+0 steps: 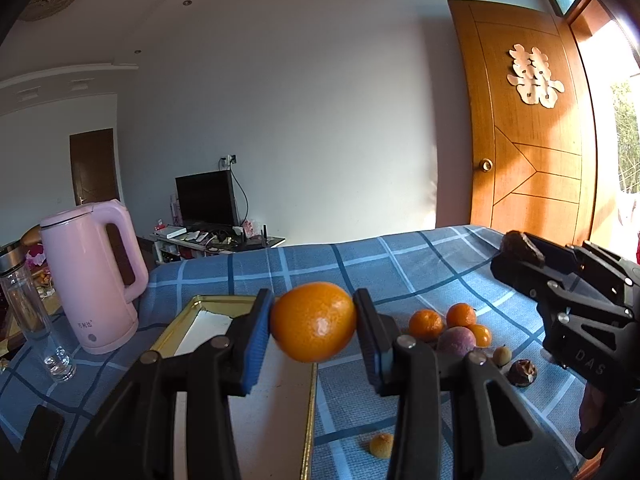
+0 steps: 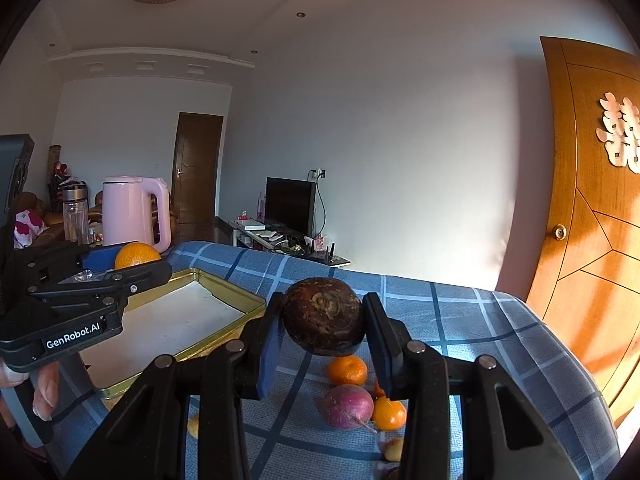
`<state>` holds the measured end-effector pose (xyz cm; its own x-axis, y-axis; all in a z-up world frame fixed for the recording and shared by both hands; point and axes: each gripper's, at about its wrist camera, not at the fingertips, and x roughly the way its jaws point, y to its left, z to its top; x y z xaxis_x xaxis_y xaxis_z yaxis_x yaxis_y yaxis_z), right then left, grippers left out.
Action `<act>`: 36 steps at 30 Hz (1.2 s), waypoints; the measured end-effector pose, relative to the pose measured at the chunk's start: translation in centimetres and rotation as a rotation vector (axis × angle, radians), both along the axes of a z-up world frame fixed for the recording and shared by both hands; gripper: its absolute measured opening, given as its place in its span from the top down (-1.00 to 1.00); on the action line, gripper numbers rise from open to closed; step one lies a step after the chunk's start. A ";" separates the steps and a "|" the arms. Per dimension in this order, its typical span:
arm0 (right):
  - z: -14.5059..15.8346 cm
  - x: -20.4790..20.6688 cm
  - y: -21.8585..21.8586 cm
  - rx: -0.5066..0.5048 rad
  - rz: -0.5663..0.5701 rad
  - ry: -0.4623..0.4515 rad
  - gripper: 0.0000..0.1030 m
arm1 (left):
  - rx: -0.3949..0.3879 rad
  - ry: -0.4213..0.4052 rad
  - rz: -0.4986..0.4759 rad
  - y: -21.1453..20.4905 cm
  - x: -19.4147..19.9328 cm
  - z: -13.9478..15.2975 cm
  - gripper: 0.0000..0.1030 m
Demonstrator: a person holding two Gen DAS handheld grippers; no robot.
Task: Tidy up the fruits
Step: 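Lift the orange and mangosteen and carry both toward the tin tray, then lower the orange into the tray with the left tool while the right tool releases the mangosteen there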
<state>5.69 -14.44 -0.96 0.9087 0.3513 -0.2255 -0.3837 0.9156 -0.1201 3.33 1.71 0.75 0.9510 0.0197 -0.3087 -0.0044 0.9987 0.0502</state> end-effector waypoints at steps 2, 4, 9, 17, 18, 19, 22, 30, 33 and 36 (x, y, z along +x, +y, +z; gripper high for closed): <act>0.1 0.3 0.5 -0.004 0.013 0.003 0.21 | -0.002 0.005 0.015 0.5 0.3 0.0 0.18; 0.2 0.7 1.1 -0.012 0.024 0.004 0.21 | 0.000 0.010 0.031 1.1 0.5 -0.1 0.18; 0.5 1.1 2.7 -0.030 0.050 0.005 0.21 | -0.007 0.018 0.063 2.4 0.9 -0.4 0.18; 0.7 2.2 4.7 -0.053 0.084 0.013 0.21 | 0.002 0.042 0.121 4.1 1.6 -1.0 0.18; 0.8 2.4 5.0 -0.055 0.090 0.015 0.21 | 0.003 0.046 0.128 4.4 1.7 -1.1 0.18; 0.9 2.6 5.3 -0.056 0.097 0.015 0.21 | 0.005 0.050 0.136 4.6 1.8 -1.1 0.18; 1.2 2.8 6.4 -0.069 0.120 0.013 0.21 | 0.008 0.061 0.155 5.4 2.2 -1.4 0.18; 0.7 4.0 9.4 -0.115 0.185 0.035 0.21 | 0.010 0.113 0.202 7.6 3.5 -2.5 0.18; 0.3 4.6 10.4 -0.121 0.211 0.060 0.21 | 0.010 0.131 0.216 8.4 3.9 -3.0 0.18; -0.4 5.2 11.5 -0.132 0.235 0.090 0.21 | 0.012 0.150 0.229 9.2 4.4 -3.5 0.18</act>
<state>10.94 -2.96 -1.35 0.7801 0.5122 -0.3593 -0.5981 0.7790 -0.1882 7.74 10.92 -2.71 0.8647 0.2339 -0.4445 -0.2220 0.9718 0.0795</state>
